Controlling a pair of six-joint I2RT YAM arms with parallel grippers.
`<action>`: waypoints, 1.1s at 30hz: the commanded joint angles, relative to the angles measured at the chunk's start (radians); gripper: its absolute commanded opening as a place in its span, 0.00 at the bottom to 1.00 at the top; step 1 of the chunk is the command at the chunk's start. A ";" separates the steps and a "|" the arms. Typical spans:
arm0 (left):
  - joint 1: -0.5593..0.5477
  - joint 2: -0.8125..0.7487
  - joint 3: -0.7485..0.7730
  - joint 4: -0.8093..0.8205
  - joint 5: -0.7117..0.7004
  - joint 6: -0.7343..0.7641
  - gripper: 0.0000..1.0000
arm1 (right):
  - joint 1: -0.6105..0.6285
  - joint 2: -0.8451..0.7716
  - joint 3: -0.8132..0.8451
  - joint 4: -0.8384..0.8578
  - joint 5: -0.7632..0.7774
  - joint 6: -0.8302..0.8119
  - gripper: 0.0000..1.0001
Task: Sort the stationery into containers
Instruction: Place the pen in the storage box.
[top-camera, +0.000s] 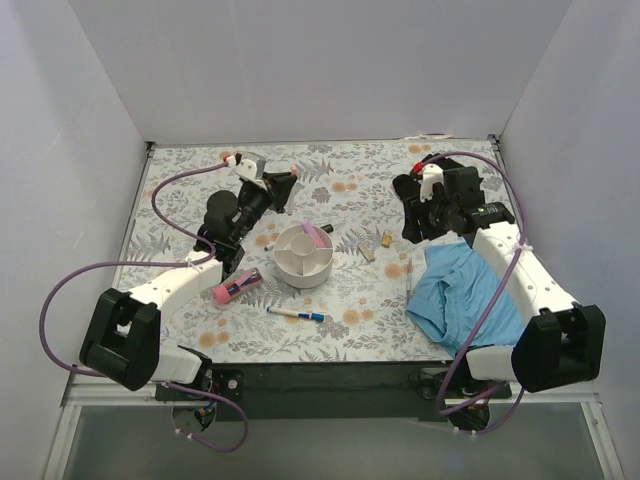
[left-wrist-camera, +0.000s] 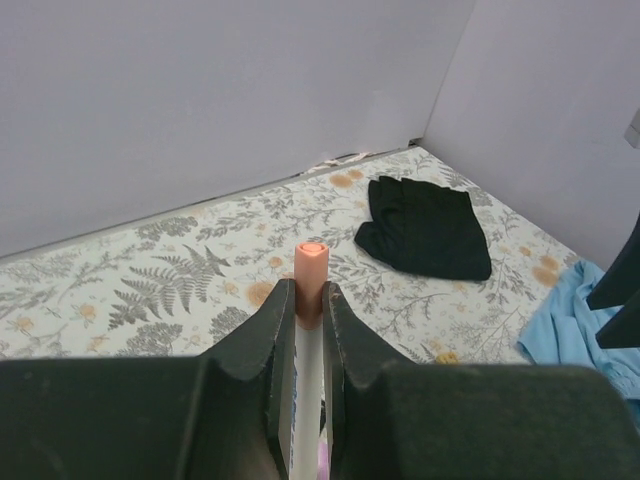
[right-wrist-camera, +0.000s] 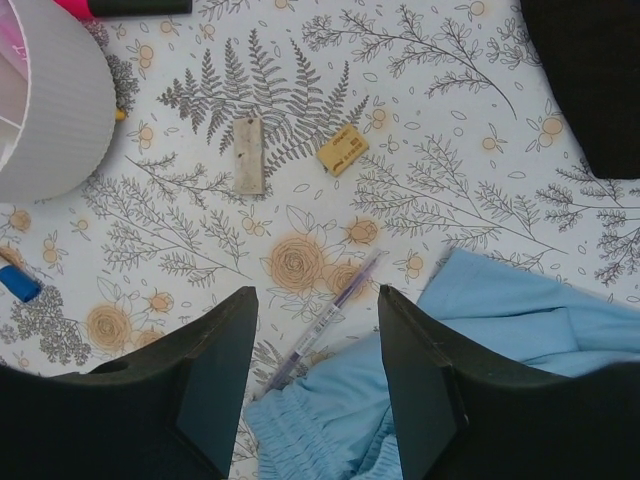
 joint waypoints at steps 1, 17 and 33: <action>0.006 0.007 -0.068 0.098 0.027 -0.081 0.00 | -0.004 0.031 0.063 -0.015 0.017 -0.026 0.60; 0.018 0.125 -0.169 0.229 -0.010 -0.110 0.00 | 0.004 0.132 0.152 -0.033 0.004 -0.038 0.61; 0.033 -0.097 -0.103 -0.070 -0.004 0.022 0.71 | 0.016 0.137 0.150 -0.015 -0.015 -0.034 0.61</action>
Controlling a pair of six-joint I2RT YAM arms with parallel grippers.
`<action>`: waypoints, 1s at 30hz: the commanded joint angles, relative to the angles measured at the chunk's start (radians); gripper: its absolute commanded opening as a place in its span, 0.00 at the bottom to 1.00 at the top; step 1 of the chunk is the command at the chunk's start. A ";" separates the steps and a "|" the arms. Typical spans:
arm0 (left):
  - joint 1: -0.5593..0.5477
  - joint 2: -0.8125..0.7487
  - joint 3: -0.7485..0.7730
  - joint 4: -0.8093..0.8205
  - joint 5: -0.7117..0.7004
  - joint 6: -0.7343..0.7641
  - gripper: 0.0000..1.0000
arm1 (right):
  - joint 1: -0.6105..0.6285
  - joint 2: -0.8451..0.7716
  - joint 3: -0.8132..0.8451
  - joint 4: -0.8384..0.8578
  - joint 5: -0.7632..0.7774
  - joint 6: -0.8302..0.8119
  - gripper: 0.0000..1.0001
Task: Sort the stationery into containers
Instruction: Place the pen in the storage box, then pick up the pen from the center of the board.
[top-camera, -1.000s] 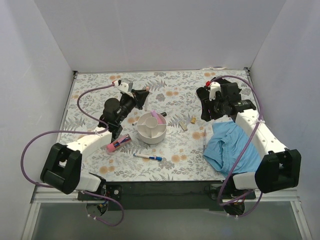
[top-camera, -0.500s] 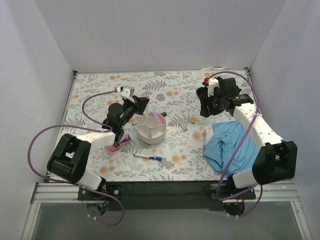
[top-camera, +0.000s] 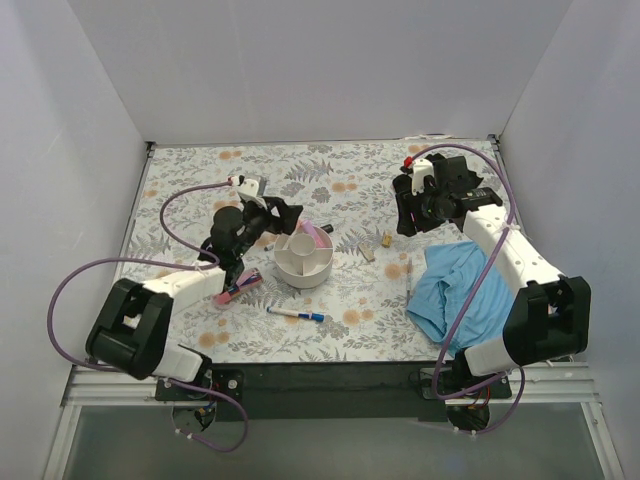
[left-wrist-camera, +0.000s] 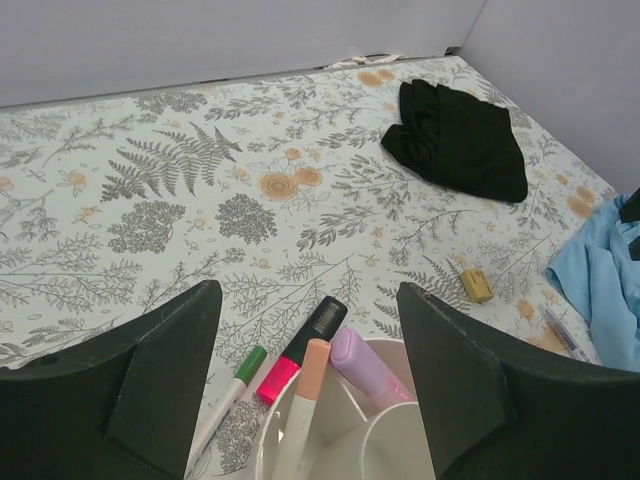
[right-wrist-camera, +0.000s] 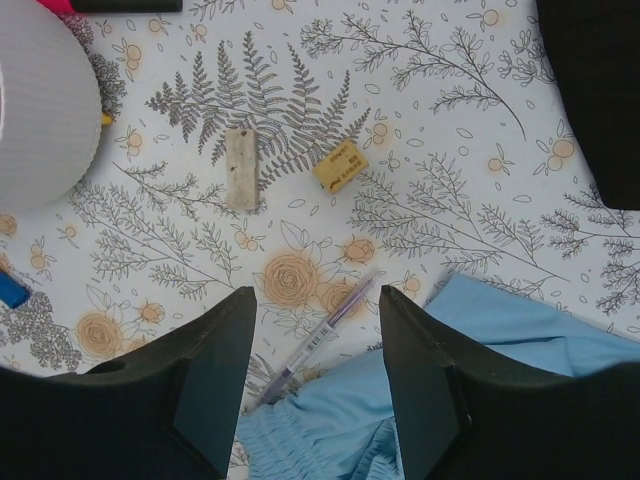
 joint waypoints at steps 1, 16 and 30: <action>0.006 -0.229 0.082 -0.200 0.023 0.153 0.71 | 0.004 -0.017 0.043 0.020 -0.015 -0.007 0.61; -0.063 -0.118 0.710 -2.026 0.794 1.117 0.84 | 0.004 -0.135 -0.062 0.018 -0.095 -0.052 0.67; -0.477 -0.158 0.337 -1.551 0.406 0.910 0.65 | 0.004 -0.287 -0.242 0.037 -0.123 -0.034 0.67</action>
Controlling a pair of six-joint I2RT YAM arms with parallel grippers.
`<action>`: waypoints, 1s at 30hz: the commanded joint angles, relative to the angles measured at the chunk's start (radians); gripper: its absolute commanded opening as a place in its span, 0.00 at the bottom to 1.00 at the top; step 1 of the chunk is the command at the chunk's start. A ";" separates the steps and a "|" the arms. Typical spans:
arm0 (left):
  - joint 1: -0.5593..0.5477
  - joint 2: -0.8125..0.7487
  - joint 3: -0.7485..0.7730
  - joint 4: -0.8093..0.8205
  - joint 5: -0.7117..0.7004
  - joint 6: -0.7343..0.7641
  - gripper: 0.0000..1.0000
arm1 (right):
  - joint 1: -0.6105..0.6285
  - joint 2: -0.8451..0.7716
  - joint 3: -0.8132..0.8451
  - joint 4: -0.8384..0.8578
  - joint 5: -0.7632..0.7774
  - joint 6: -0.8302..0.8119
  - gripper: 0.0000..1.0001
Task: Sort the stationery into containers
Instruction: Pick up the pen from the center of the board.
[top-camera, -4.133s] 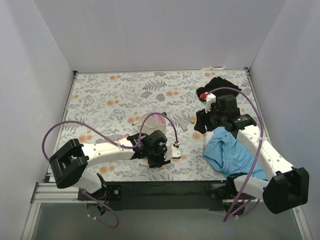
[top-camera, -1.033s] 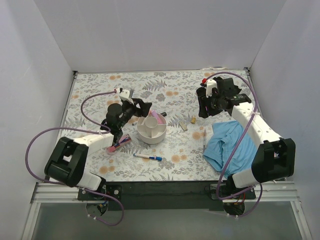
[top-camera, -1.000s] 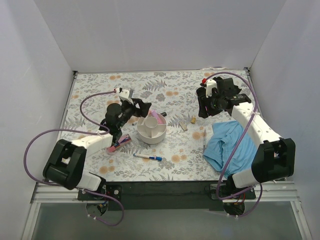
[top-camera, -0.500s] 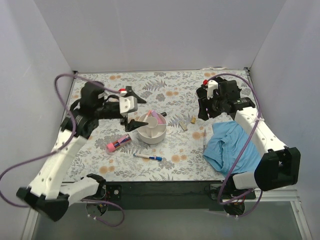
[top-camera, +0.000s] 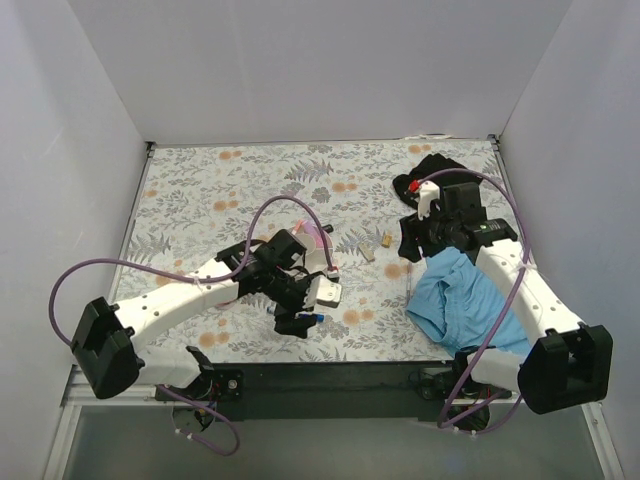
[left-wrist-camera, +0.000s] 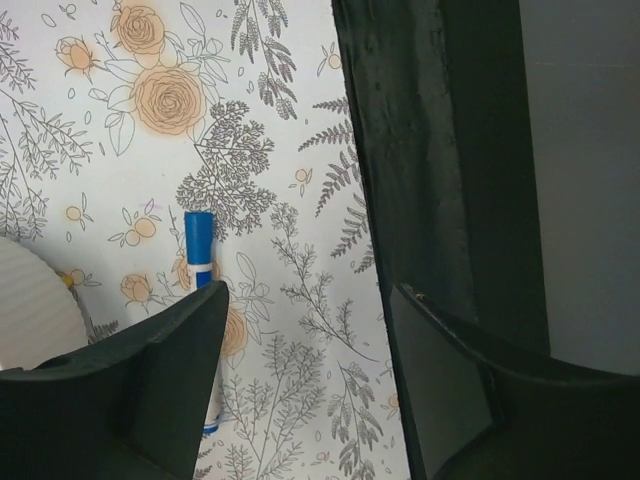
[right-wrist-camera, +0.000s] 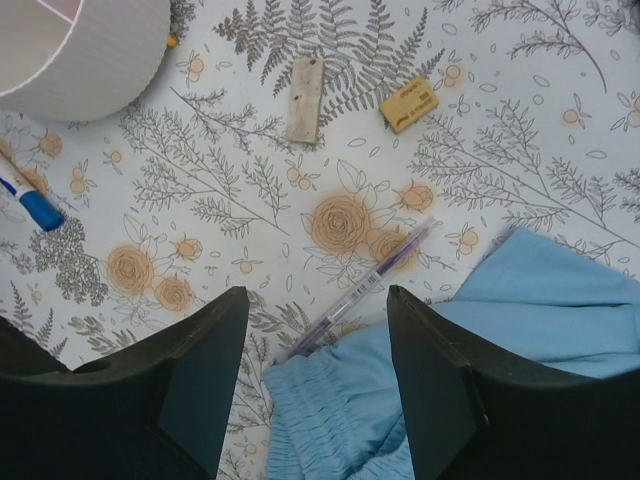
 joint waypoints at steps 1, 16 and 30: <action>-0.035 0.024 -0.045 0.120 -0.074 -0.057 0.60 | 0.003 -0.057 -0.047 0.018 -0.033 0.011 0.67; -0.054 0.199 -0.096 0.340 -0.177 -0.141 0.43 | 0.003 -0.100 -0.097 0.022 -0.080 0.028 0.66; -0.055 0.274 -0.189 0.481 -0.284 -0.150 0.37 | 0.003 -0.133 -0.140 0.035 -0.077 0.048 0.67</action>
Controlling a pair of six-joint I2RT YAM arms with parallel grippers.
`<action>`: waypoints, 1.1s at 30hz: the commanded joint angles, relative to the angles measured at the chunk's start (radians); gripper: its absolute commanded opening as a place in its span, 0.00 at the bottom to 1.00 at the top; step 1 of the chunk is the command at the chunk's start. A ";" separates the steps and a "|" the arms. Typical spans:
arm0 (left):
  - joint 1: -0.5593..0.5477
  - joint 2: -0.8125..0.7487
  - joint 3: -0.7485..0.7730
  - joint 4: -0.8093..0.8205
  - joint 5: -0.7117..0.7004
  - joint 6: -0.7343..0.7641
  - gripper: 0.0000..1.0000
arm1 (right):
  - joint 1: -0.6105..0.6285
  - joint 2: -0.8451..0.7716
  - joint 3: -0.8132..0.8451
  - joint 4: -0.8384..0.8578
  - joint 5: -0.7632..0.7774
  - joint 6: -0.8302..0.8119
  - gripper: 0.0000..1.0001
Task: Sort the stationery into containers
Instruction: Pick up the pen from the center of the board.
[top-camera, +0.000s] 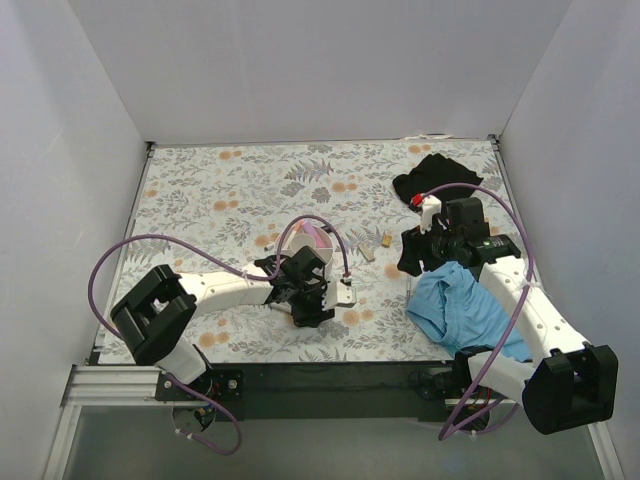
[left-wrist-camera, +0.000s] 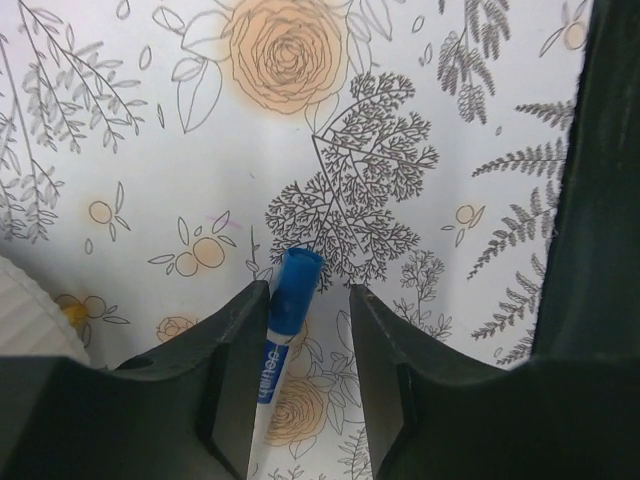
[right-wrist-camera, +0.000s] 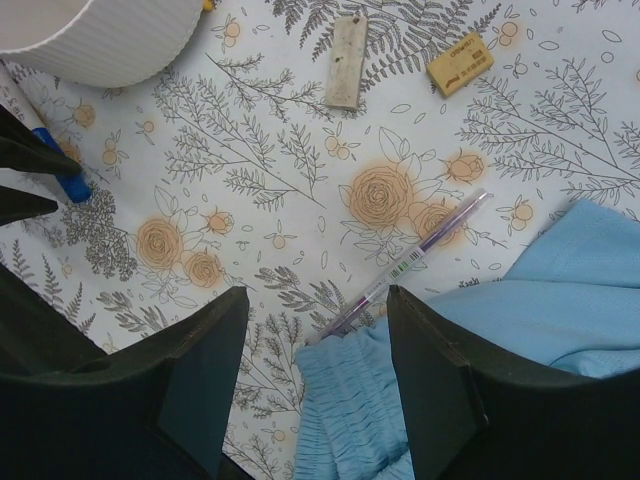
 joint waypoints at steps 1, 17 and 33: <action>-0.006 0.019 -0.051 0.053 -0.067 -0.005 0.36 | 0.002 -0.022 -0.012 0.030 -0.020 0.018 0.67; -0.006 -0.137 0.046 -0.120 -0.032 0.015 0.00 | 0.001 -0.005 0.027 0.019 0.034 0.017 0.66; 0.306 -0.502 0.023 0.896 -0.346 -0.557 0.00 | -0.016 0.086 0.117 -0.018 0.114 -0.035 0.65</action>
